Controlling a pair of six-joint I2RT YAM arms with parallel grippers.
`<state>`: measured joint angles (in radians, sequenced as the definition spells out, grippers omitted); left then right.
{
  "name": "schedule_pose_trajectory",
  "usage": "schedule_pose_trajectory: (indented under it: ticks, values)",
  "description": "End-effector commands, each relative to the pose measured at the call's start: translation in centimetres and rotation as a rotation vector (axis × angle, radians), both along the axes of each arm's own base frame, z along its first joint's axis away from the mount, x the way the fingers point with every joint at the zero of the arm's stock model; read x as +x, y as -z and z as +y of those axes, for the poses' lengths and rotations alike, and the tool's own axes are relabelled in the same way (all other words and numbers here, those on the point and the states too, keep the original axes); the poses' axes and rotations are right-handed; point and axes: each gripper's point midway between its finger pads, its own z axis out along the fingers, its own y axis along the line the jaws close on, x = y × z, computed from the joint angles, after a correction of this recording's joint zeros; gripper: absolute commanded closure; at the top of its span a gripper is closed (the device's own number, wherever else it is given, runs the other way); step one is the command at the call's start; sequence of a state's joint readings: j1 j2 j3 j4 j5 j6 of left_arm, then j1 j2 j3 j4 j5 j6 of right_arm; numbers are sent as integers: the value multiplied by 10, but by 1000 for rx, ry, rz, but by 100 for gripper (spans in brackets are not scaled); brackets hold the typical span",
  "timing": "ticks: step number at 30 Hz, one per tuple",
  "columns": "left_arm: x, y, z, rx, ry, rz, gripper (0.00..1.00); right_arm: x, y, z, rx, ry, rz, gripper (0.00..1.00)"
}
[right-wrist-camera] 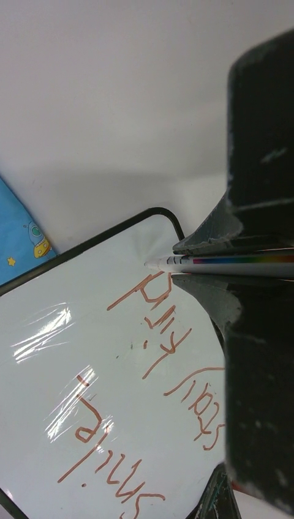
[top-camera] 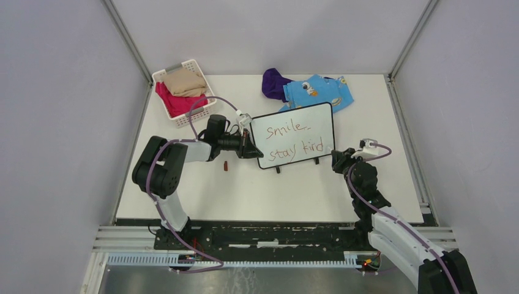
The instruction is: Write a sentence on the whiteboard
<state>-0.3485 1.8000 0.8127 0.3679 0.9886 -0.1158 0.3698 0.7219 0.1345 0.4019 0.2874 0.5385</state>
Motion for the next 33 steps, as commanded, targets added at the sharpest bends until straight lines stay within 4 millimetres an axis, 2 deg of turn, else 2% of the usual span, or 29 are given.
schedule_pose_trajectory:
  ticks: [1, 33]
  values:
    - [15, 29, 14, 126, -100, 2, 98, 2, -5, 1, 21, 0, -26, 100]
    - [14, 30, 14, 125, -97, 5, 98, 5, 13, -1, 12, 0, 17, 100]
